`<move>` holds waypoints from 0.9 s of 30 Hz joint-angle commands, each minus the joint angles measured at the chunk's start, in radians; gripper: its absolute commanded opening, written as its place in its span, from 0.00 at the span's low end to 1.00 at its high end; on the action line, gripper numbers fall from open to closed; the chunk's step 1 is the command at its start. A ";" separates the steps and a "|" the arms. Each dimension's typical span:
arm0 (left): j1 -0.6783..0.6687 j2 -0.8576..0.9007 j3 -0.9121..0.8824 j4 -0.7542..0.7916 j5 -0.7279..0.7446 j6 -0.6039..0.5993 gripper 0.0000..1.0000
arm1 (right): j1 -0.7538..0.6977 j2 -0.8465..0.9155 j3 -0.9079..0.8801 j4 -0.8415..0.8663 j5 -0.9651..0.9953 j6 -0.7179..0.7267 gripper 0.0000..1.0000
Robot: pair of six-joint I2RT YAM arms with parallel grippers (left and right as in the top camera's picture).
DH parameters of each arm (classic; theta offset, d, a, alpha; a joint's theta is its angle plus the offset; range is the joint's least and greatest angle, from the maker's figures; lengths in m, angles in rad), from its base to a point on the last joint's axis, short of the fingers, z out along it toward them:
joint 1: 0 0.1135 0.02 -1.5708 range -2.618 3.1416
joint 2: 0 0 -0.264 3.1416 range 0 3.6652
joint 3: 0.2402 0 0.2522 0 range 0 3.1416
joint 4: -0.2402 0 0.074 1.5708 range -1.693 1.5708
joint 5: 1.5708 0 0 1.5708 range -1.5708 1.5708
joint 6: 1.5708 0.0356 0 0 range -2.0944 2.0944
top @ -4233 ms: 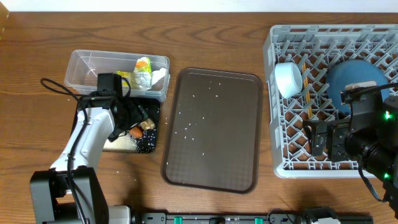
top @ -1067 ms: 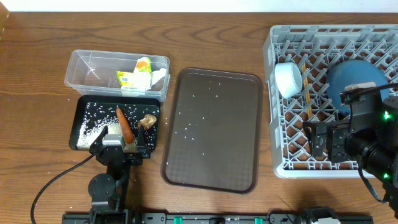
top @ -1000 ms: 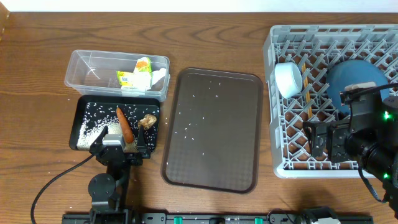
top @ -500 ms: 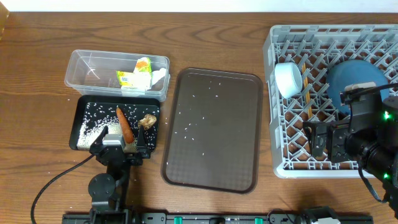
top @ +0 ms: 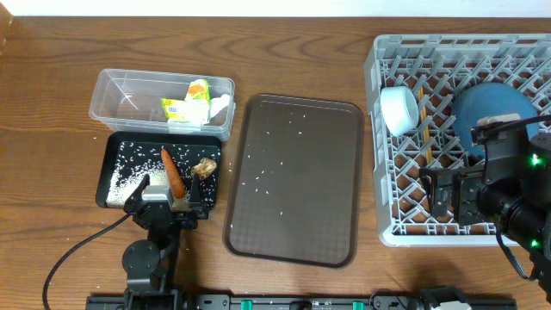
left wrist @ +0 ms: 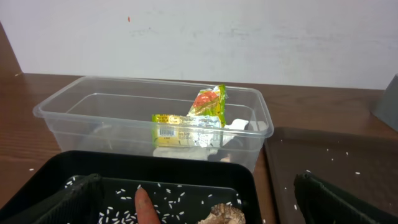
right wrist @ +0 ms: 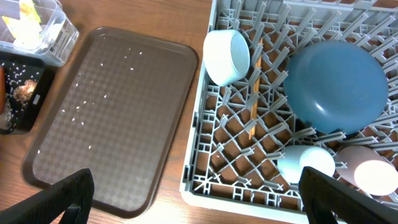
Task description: Sort waste into correct bins and load items into the dishwasher rack
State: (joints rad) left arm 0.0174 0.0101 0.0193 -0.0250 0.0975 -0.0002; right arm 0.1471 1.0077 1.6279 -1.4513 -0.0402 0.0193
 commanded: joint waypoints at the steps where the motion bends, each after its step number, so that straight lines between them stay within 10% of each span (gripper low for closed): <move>1: -0.004 -0.004 -0.015 -0.036 0.007 -0.004 0.98 | -0.006 -0.002 0.005 -0.001 0.010 0.010 0.99; 12: -0.004 -0.004 -0.015 -0.036 0.007 -0.004 0.98 | -0.006 -0.086 -0.093 0.241 0.027 -0.210 0.99; 27: -0.004 -0.004 -0.015 -0.036 0.007 -0.004 0.98 | -0.006 -0.704 -1.003 0.906 -0.055 -0.215 0.99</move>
State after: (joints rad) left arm 0.0174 0.0101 0.0212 -0.0273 0.0975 -0.0025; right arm 0.1471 0.3790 0.7322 -0.5953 -0.0612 -0.1825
